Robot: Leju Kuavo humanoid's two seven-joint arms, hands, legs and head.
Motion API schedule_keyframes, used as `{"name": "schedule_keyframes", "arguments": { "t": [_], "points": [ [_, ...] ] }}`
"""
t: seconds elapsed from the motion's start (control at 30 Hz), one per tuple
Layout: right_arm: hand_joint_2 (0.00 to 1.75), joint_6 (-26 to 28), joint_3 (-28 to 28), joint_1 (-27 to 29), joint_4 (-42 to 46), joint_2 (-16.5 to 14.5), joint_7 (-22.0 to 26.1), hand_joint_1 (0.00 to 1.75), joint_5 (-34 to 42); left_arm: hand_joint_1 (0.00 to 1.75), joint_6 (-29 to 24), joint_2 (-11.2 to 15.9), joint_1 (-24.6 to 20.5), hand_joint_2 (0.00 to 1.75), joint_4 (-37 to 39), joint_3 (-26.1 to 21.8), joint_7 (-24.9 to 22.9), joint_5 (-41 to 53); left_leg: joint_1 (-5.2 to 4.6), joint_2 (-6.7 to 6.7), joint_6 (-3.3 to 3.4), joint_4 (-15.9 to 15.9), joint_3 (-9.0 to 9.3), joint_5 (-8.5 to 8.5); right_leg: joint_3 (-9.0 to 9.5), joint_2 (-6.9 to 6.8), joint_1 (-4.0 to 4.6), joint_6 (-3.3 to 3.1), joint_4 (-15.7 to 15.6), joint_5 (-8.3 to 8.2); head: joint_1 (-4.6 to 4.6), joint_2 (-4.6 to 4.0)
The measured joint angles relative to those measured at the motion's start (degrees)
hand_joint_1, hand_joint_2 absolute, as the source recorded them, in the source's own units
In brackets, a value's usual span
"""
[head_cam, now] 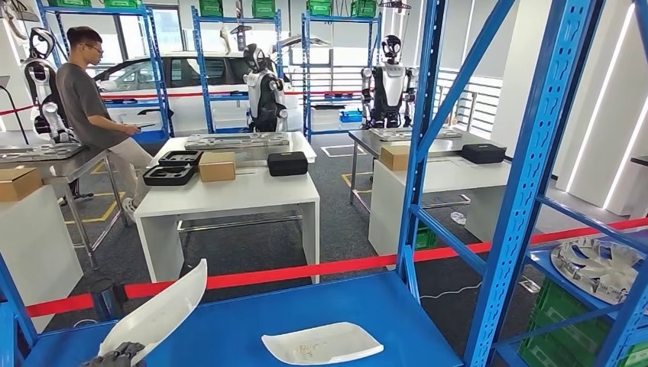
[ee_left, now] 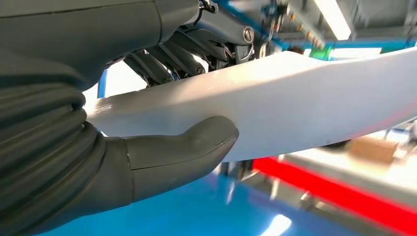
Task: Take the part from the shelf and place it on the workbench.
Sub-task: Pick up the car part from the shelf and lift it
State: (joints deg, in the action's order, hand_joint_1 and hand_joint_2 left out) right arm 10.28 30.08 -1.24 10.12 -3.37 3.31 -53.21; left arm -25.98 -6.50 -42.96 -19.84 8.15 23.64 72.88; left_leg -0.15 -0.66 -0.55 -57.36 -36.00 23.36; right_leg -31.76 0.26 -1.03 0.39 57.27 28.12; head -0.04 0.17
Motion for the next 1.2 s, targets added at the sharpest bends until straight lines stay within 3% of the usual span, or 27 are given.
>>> {"name": "schedule_keyframes", "arguments": {
  "t": [0.13,0.23,0.43,0.53,0.6,0.67,0.73,0.77,0.9,0.97,1.07,1.13,1.2],
  "points": [
    [0.00,-0.07,0.22,-0.03,0.00,-0.01,0.13,0.00,-0.27,1.75,0.76,-1.15,-2.51,1.75,-2.89,0.03,3.13,-3.15,-0.10,-0.02,0.07,-0.10,-0.03,0.05,0.04,-0.01,-0.07,0.07,-0.06,-0.03,0.00,0.00],
    [0.00,-0.08,0.59,-0.03,0.00,-0.07,0.35,0.00,-0.33,1.75,2.89,-1.97,-3.75,1.75,-6.45,0.38,4.17,-6.54,-0.37,-0.01,0.51,-0.43,-0.12,0.37,0.11,0.00,-0.35,0.46,-0.17,-0.02,-0.05,0.00],
    [0.00,-0.08,0.71,-0.04,0.00,-0.09,0.50,0.00,-0.38,1.75,3.50,-2.14,-3.94,1.75,-7.51,0.64,4.44,-7.67,-0.39,0.00,0.64,-0.45,-0.12,0.45,0.14,0.01,-0.39,0.56,-0.14,0.04,-0.09,0.00],
    [0.00,-0.12,1.22,-0.03,0.00,-0.14,0.79,0.00,-0.61,1.75,4.84,-2.40,-4.19,1.75,-10.15,1.71,5.69,-10.89,-0.32,0.04,1.00,-0.15,0.04,0.13,0.19,0.01,-0.52,0.90,-0.16,-0.02,-0.06,0.00],
    [0.00,-0.17,1.53,-0.04,0.00,-0.19,1.00,0.00,-0.88,1.75,5.57,-2.85,-4.42,1.75,-13.03,3.88,6.56,-13.77,0.02,0.26,1.54,0.45,0.18,-0.38,-2.83,-0.01,-0.63,1.31,6.79,3.31,0.11,0.00],
    [0.00,-0.19,1.69,-0.07,0.00,-0.13,1.03,0.00,-1.14,1.75,5.44,-3.23,-4.57,1.75,-14.55,6.07,6.64,-15.13,0.46,0.43,1.47,0.15,-0.24,-0.62,-3.83,-0.16,-1.01,1.96,10.00,4.27,0.30,0.00],
    [0.00,-0.20,1.89,-0.19,0.00,-0.10,1.00,0.00,-1.31,1.75,5.07,-3.35,-4.62,1.75,-14.68,6.90,6.56,-15.33,0.59,0.35,0.57,-0.92,-1.05,-0.53,-1.06,-0.11,-1.21,2.20,4.81,1.77,0.38,0.00],
    [0.00,-0.22,2.05,-0.27,-0.01,-0.12,1.00,0.00,-1.37,1.75,4.95,-3.40,-4.67,1.75,-14.73,7.17,6.63,-15.39,0.50,0.27,0.13,-1.43,-1.38,-0.53,-0.47,0.00,-1.24,1.90,3.38,1.48,0.39,0.00],
    [0.00,-0.25,2.54,-0.40,-0.02,-0.24,0.99,0.00,-1.44,1.75,4.66,-3.39,-4.78,1.75,-14.77,8.05,6.93,-15.44,0.44,0.11,-1.31,-2.23,-2.38,-0.60,-1.70,0.29,-1.23,-0.40,3.68,1.06,0.09,0.00],
    [0.00,-0.24,2.66,-0.43,-0.02,-0.27,1.00,0.00,-1.45,1.75,4.38,-3.31,-4.81,1.75,-14.74,8.33,6.93,-15.44,0.59,0.25,-1.77,-5.52,-3.71,2.39,-2.37,0.22,-1.21,-1.35,3.48,0.27,-0.02,0.00],
    [0.00,-0.17,3.10,-0.43,-0.02,-0.24,1.05,0.00,-1.45,1.75,4.02,-3.22,-4.92,1.75,-14.60,9.23,6.89,-15.72,0.60,0.33,-1.98,-15.39,-6.38,8.89,-3.62,0.18,-0.88,-1.86,3.39,-0.84,-0.17,0.00],
    [0.00,-0.07,3.37,-0.45,-0.02,-0.21,1.20,0.00,-1.38,1.75,4.01,-3.21,-4.96,1.75,-14.48,9.81,6.87,-16.00,0.52,0.32,-1.61,-16.62,-5.40,9.33,-4.49,0.14,-0.56,-1.91,3.40,-1.50,-0.21,0.00],
    [0.00,0.05,3.68,-0.50,-0.02,-0.23,1.53,0.00,-1.15,1.75,4.01,-3.22,-5.15,1.75,-14.57,10.34,6.87,-16.22,0.09,0.27,-0.52,-10.23,-0.56,7.28,-5.16,0.15,-0.28,-1.86,3.39,-2.15,-0.22,0.00]
  ]
}}
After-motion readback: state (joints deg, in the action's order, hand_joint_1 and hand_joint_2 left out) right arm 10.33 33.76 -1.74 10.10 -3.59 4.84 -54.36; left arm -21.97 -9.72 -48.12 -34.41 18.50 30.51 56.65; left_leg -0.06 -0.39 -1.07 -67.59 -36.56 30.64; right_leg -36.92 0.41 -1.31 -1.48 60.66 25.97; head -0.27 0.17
